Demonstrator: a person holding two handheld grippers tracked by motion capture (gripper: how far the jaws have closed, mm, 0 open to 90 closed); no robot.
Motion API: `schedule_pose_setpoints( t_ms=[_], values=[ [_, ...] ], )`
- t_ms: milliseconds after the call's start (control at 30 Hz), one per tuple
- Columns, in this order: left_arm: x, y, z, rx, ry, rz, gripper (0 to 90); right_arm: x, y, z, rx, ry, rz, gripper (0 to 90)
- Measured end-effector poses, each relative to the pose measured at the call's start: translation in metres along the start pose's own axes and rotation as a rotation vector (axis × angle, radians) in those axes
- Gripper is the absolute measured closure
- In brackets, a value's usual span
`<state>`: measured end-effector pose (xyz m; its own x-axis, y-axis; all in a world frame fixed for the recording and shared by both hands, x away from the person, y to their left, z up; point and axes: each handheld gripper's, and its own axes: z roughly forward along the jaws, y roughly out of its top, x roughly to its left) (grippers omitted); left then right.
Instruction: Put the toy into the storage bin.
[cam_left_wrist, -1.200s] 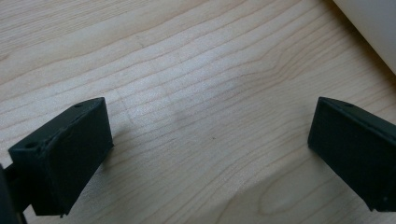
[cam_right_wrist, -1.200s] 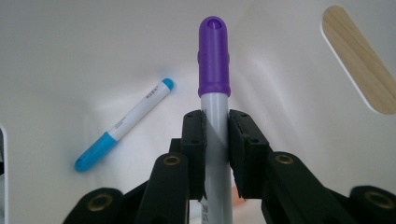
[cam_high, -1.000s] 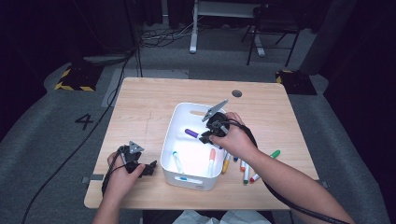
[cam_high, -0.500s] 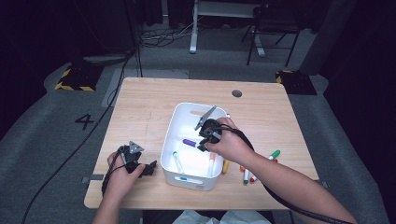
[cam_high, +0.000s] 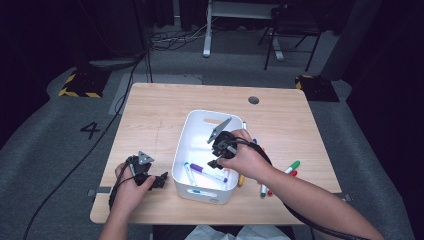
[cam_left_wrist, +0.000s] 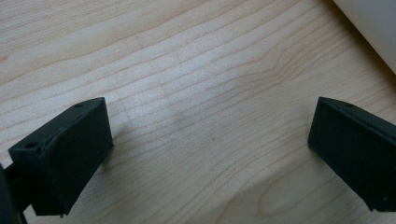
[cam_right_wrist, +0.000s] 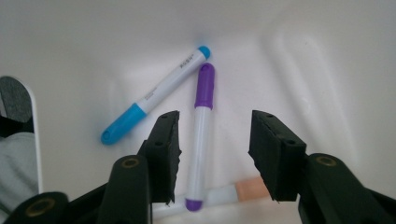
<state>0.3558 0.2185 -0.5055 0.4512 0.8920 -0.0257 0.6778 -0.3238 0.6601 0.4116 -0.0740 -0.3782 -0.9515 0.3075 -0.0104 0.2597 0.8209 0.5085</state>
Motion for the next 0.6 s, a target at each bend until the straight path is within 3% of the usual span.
schedule_pose_setpoints(
  t_ms=[167,267,467,600],
  values=[
    [0.000,0.000,0.000,0.000,0.001,0.000,0.1,-0.002,-0.002,-0.018,-0.068,-0.009,0.017,51.8],
    [0.000,0.000,0.000,-0.001,0.000,0.000,0.2,-0.003,-0.004,-0.033,-0.090,-0.025,0.059,52.0],
    [0.000,0.000,0.001,-0.003,-0.007,0.000,0.1,-0.015,-0.014,-0.057,-0.150,-0.048,0.099,51.9],
    [0.001,0.001,0.001,-0.002,-0.005,0.005,0.1,-0.027,-0.025,-0.073,-0.170,-0.091,0.130,52.3]
  ],
)
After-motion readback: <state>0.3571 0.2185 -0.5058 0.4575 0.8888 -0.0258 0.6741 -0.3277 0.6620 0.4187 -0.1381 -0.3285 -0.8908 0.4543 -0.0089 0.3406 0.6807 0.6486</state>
